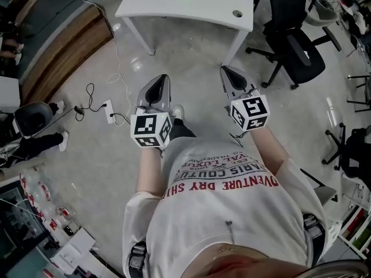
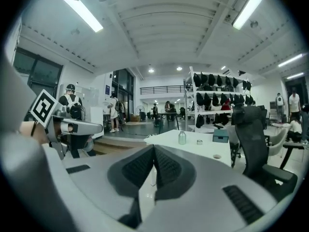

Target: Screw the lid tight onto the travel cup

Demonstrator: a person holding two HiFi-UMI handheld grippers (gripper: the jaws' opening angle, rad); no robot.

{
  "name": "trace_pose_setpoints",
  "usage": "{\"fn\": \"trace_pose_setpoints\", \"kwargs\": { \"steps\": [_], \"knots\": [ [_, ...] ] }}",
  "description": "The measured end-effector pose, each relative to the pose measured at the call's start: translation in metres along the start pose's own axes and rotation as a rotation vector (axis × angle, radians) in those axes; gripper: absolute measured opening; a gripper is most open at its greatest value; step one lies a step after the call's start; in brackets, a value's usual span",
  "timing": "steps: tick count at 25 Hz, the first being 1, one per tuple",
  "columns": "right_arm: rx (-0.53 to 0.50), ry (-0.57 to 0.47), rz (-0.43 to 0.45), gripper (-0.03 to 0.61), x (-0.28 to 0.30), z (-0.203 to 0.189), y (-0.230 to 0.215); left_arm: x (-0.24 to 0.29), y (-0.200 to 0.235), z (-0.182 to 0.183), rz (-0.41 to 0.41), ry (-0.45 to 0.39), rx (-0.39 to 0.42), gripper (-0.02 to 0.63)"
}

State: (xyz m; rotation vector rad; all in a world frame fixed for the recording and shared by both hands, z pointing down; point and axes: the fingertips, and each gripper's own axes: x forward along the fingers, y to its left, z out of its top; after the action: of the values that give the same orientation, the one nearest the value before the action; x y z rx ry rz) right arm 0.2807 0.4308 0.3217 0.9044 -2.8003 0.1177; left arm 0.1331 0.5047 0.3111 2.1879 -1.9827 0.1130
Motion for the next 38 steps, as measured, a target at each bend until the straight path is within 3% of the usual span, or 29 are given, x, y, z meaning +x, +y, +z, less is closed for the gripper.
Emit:
{"fn": "trace_pose_setpoints", "kwargs": {
  "steps": [6, 10, 13, 18, 28, 33, 38],
  "knots": [
    [0.000, 0.007, -0.083, 0.008, 0.127, 0.037, -0.014, 0.079, 0.117, 0.037, -0.082, 0.018, 0.039, 0.012],
    [0.034, 0.058, -0.128, 0.008, 0.197, 0.044, -0.028, 0.127, 0.170, 0.058, -0.166, 0.023, 0.072, 0.012],
    [0.052, 0.068, -0.160, 0.008, 0.232, 0.051, -0.045, 0.165, 0.199, 0.063, -0.181, 0.035, 0.074, 0.012],
    [0.046, 0.108, -0.190, 0.008, 0.265, 0.044, -0.087, 0.225, 0.212, 0.060, -0.218, 0.040, 0.017, 0.012],
    [0.071, 0.116, -0.179, 0.008, 0.360, 0.054, -0.232, 0.382, 0.216, 0.086, -0.225, 0.039, 0.074, 0.012],
    [0.063, 0.156, -0.124, 0.008, 0.404, 0.066, -0.278, 0.438, 0.230, 0.106, -0.199, 0.023, 0.069, 0.012],
    [0.095, 0.235, -0.112, 0.008, 0.441, 0.037, -0.335, 0.509, 0.232, 0.089, -0.211, 0.067, 0.030, 0.012]
  ]
}}
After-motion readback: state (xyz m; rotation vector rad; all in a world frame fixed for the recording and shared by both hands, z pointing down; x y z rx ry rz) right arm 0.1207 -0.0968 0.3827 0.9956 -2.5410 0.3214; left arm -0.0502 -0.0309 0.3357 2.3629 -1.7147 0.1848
